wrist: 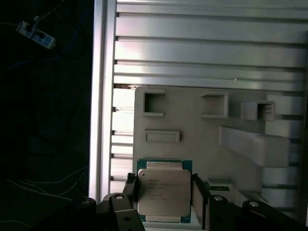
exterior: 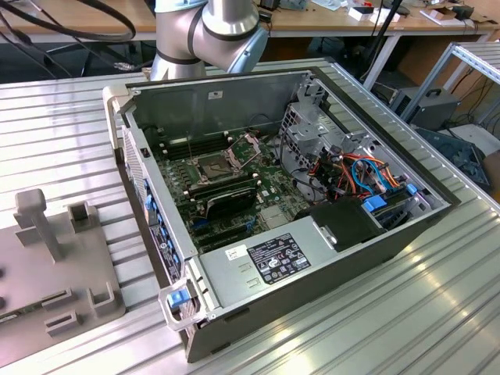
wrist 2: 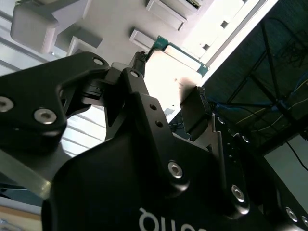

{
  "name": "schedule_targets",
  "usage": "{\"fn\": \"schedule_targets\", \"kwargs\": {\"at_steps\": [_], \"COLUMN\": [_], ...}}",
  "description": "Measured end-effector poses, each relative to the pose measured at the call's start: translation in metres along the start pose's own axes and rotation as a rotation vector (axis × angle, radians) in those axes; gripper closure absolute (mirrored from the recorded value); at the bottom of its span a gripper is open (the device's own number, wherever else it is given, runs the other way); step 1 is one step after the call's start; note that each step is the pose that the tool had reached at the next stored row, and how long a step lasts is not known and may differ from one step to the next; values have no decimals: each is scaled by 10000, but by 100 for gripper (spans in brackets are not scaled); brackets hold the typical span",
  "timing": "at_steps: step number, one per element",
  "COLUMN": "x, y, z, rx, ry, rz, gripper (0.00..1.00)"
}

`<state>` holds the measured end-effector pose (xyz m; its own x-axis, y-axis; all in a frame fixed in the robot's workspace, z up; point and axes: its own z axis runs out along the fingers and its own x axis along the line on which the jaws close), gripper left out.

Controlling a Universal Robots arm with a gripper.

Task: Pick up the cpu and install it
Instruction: 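Pick up the cpu and move it towards the insertion slot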

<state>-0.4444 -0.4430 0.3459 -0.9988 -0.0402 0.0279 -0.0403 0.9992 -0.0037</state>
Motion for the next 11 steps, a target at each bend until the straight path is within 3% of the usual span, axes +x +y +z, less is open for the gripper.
{"fn": "schedule_targets", "kwargs": {"at_steps": [5, 11], "x": [2, 0], "y": [0, 0], "z": [-71, -75], "rx": [0, 1], "ry": [-1, 1], "rz": [0, -1], "gripper": [45, 45]}}
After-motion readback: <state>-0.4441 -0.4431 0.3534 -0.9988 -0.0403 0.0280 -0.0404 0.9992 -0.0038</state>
